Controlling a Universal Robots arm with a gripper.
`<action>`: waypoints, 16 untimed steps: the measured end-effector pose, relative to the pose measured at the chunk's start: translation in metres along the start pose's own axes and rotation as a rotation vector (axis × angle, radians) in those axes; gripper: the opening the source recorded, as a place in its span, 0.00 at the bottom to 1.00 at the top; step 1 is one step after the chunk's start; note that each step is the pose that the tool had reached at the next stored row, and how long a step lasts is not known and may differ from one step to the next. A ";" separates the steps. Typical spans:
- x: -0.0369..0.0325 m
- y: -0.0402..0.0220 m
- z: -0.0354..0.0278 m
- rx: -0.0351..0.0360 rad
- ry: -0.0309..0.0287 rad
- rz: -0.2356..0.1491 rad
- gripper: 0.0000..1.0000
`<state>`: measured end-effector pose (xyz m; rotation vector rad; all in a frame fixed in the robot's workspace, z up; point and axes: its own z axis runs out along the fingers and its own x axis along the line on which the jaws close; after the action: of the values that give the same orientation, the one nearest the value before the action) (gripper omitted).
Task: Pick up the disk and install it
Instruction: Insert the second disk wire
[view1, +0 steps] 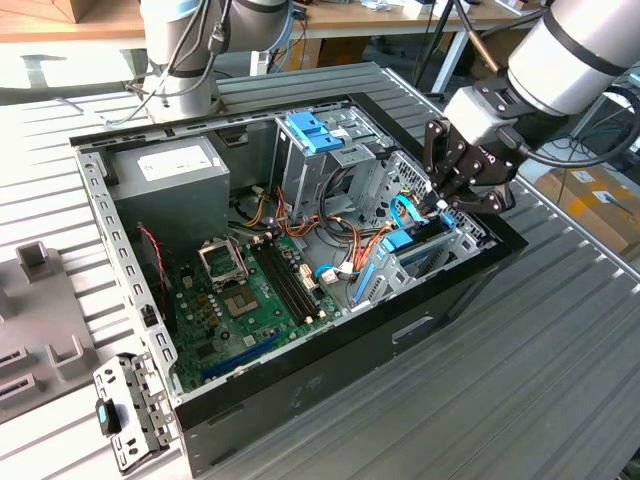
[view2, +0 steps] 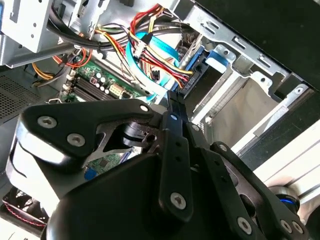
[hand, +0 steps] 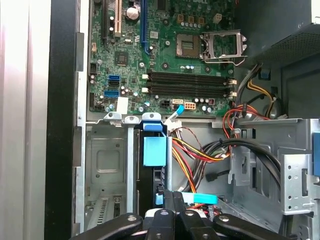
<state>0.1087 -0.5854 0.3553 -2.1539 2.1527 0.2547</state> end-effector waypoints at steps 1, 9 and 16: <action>0.0005 -0.0002 0.0025 -0.0015 0.0002 0.000 0.11; 0.0065 -0.0009 0.0131 -0.0083 0.0011 0.001 0.11; 0.0047 -0.0039 0.0028 -0.0083 -0.0004 0.001 0.11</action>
<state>0.1124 -0.5895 0.3515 -2.1566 2.1568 0.2646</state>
